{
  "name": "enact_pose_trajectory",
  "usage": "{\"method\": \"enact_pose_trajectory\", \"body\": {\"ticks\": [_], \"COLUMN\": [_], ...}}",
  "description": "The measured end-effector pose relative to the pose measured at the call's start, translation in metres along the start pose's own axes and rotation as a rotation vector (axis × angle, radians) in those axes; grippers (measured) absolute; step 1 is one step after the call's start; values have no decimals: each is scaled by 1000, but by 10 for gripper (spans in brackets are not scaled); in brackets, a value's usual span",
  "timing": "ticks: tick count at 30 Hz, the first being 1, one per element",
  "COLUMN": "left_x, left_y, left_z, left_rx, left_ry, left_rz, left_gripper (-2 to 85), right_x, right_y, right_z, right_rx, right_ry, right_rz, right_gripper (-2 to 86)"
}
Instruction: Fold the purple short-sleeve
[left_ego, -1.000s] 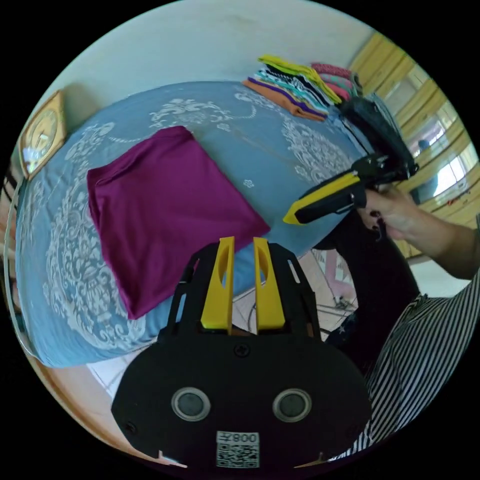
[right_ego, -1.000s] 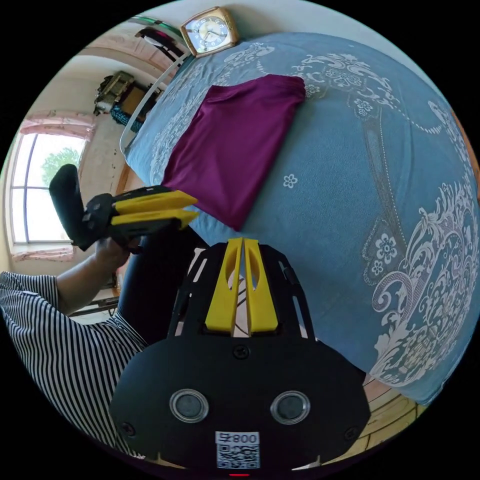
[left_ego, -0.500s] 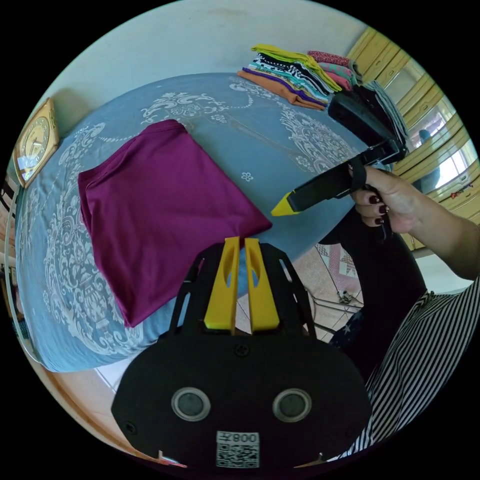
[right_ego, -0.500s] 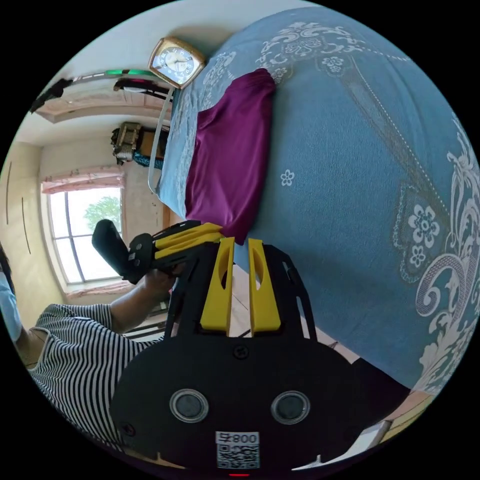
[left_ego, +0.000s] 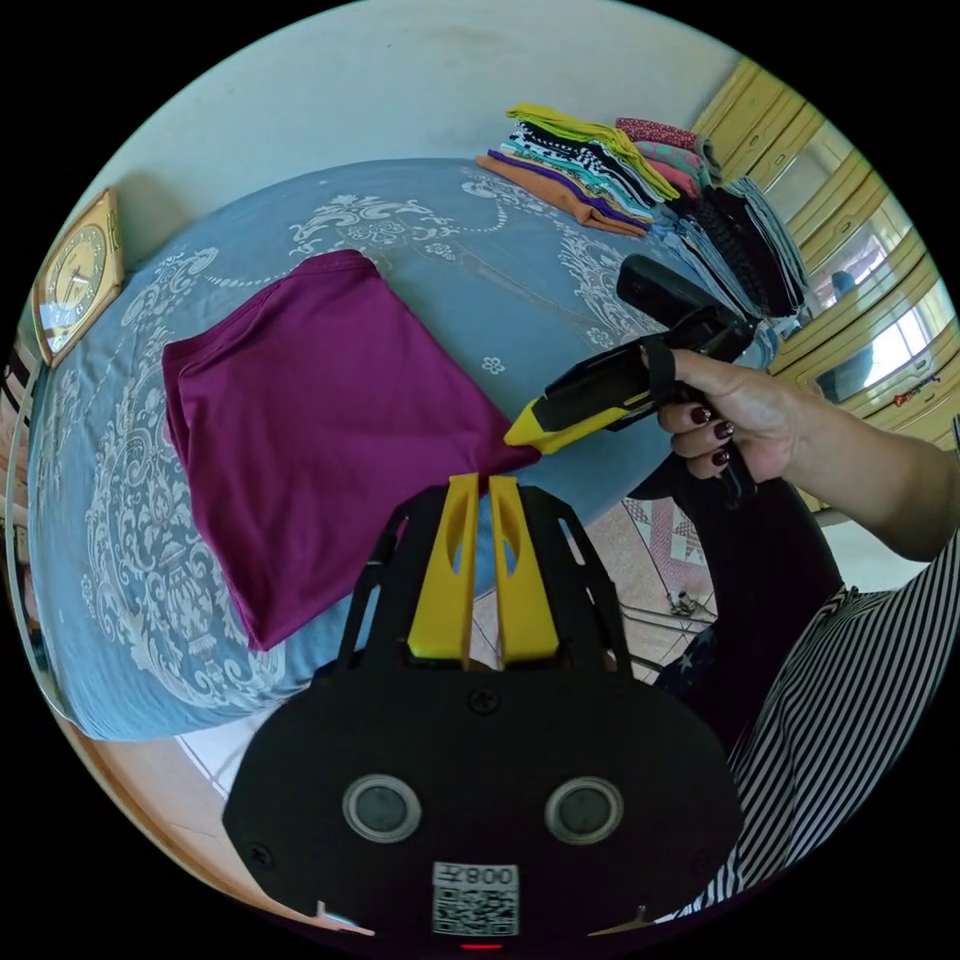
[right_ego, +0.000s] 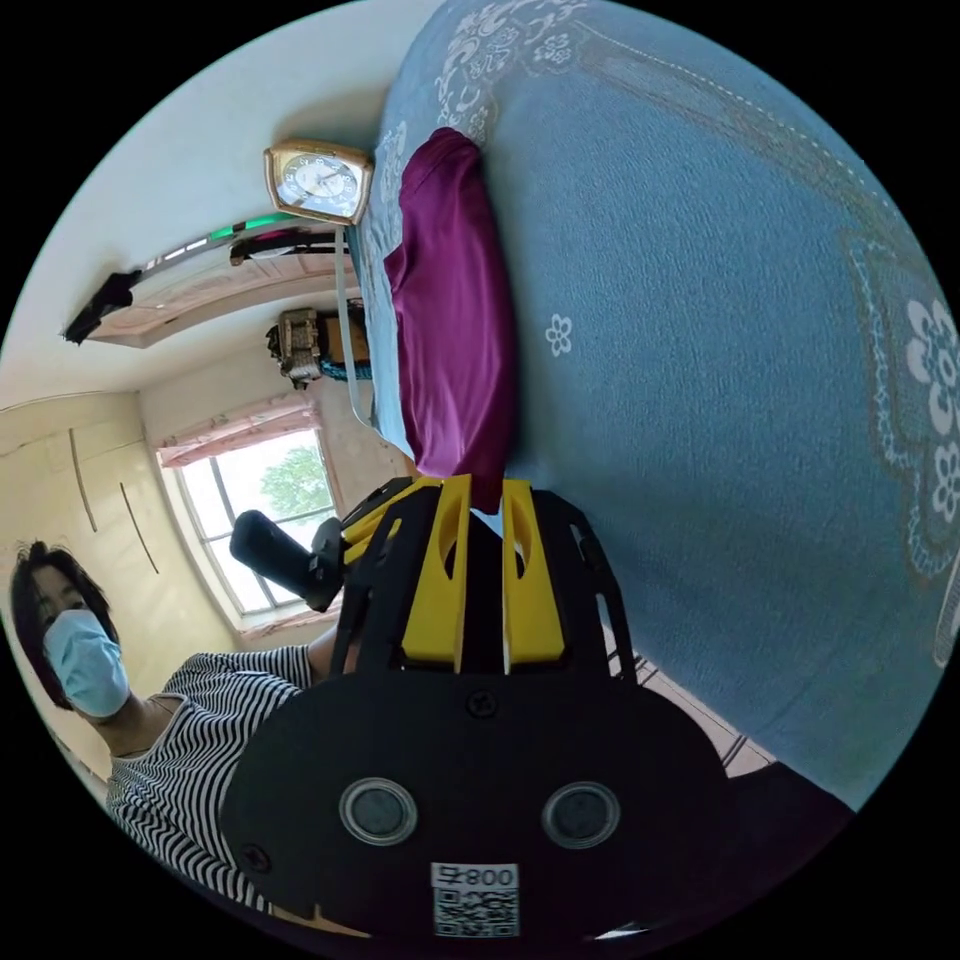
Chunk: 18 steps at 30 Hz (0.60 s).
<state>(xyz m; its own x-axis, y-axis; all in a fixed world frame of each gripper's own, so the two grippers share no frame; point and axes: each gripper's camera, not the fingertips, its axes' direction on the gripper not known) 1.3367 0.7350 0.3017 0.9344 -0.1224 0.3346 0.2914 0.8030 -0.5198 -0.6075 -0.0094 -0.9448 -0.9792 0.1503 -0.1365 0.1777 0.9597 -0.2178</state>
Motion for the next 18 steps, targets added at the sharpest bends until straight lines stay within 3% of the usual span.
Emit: {"method": "enact_pose_trajectory", "body": {"ticks": [12, 18], "left_x": [-20, -65], "left_y": [22, 65], "left_z": [55, 103], "left_rx": [109, 189], "left_ry": [77, 368], "left_rz": [-166, -475], "left_gripper": [10, 20], "right_x": [23, 26], "right_y": [5, 6], "right_z": [31, 39], "right_rx": [15, 24], "right_ry": [-159, -247], "right_rz": [-38, -35], "right_gripper": [21, 20]}}
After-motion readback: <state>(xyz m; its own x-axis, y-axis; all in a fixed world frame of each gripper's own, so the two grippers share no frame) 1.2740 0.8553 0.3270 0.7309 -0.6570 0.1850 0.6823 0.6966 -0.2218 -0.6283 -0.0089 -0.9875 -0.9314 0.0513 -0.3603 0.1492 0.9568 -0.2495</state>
